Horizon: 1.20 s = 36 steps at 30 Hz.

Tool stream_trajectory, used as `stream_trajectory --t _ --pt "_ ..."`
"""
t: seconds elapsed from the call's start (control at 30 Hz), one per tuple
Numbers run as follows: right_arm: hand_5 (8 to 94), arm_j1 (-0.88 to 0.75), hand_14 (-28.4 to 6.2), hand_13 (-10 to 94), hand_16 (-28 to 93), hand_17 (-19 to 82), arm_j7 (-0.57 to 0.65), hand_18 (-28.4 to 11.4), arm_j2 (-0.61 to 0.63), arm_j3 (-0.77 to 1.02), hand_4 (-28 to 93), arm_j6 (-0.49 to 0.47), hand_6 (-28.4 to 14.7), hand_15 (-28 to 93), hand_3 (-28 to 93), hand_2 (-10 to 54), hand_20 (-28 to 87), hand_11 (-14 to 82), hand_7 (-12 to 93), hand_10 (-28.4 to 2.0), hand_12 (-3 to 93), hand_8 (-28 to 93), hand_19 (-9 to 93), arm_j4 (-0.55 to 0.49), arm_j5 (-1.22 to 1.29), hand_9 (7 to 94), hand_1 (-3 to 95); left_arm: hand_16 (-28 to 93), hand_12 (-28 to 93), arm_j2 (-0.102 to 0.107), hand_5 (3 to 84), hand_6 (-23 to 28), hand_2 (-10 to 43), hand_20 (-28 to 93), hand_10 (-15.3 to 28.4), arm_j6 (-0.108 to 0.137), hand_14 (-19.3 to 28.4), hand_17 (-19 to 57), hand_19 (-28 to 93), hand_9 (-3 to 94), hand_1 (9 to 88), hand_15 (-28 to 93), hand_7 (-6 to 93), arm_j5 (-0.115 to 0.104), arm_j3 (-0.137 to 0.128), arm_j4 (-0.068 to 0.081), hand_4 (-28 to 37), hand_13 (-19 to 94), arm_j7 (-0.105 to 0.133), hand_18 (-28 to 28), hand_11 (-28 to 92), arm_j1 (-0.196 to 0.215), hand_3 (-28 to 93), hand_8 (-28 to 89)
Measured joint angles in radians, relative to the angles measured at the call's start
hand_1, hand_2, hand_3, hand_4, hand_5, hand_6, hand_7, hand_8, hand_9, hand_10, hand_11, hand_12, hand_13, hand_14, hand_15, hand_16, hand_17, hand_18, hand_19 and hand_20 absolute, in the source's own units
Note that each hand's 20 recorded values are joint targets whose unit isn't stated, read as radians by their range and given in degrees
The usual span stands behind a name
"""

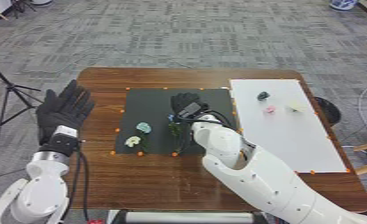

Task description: Arrange flowers

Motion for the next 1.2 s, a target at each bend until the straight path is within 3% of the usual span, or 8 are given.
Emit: stream_trajectory --t 0.3,0.43,0.73,1.0,1.2 --pt "66.5 -0.009 -9.8 65 40 38 0.014 -24.4 0.01 0.008 -26 -0.012 -2.3 68 80 -9.5 41 17.9 22 -16.0 17.2 -4 86 -0.033 0.008 60.1 47.6 -4 9 0.0 39.4 6.7 18.6 11 12.6 0.0 11.2 -5.5 23 29.5 23.3 19 11.1 -0.001 -0.006 0.0 -28.3 20 0.0 10.6 17 0.007 69 -9" --pt "64.5 -0.034 -11.2 63 37 36 0.023 -25.0 0.023 0.04 -26 -0.041 -2.7 69 81 -9.5 41 17.0 21 -16.8 17.1 -12 86 -0.099 0.029 58.4 45.2 -4 9 0.0 39.4 6.7 18.5 11 12.6 -0.001 11.2 -5.5 23 29.6 23.4 19 11.0 -0.001 -0.008 -0.001 -28.3 20 0.0 10.6 17 0.01 68 -9" --pt "59.4 -0.112 -13.2 60 31 34 0.108 -25.5 0.037 0.264 -23 -0.109 -4.9 70 79 -9.5 40 15.7 16 -18.1 16.9 -11 84 -0.259 0.215 55.2 43.0 -4 8 0.0 39.7 6.6 18.5 11 12.4 -0.001 10.5 -5.2 22 29.9 23.5 18 10.6 0.005 -0.018 -0.004 -28.3 20 0.01 10.5 16 0.02 68 -9" --pt "52.8 -0.163 -13.2 62 29 35 0.196 -26.1 0.176 0.447 -24 -0.114 -7.1 73 80 -9.5 39 13.4 11 -18.5 14.7 -10 85 -0.33 0.227 51.4 43.2 -4 8 0.0 39.7 6.4 18.7 11 12.4 0.0 10.1 -4.9 22 30.0 23.6 18 10.4 0.015 -0.036 -0.025 -28.3 21 0.034 10.2 16 0.048 68 -9" --pt "53.2 -0.267 -12.3 61 32 35 0.242 -25.9 0.311 0.553 -26 -0.119 -6.6 72 80 -9.5 39 13.3 11 -16.7 13.2 -10 86 -0.362 0.216 49.3 46.6 -4 8 0.0 39.7 6.4 18.8 11 12.4 0.002 10.2 -5.1 23 29.9 23.6 18 10.6 0.014 -0.045 -0.031 -28.3 21 0.041 10.5 17 0.062 68 -9"
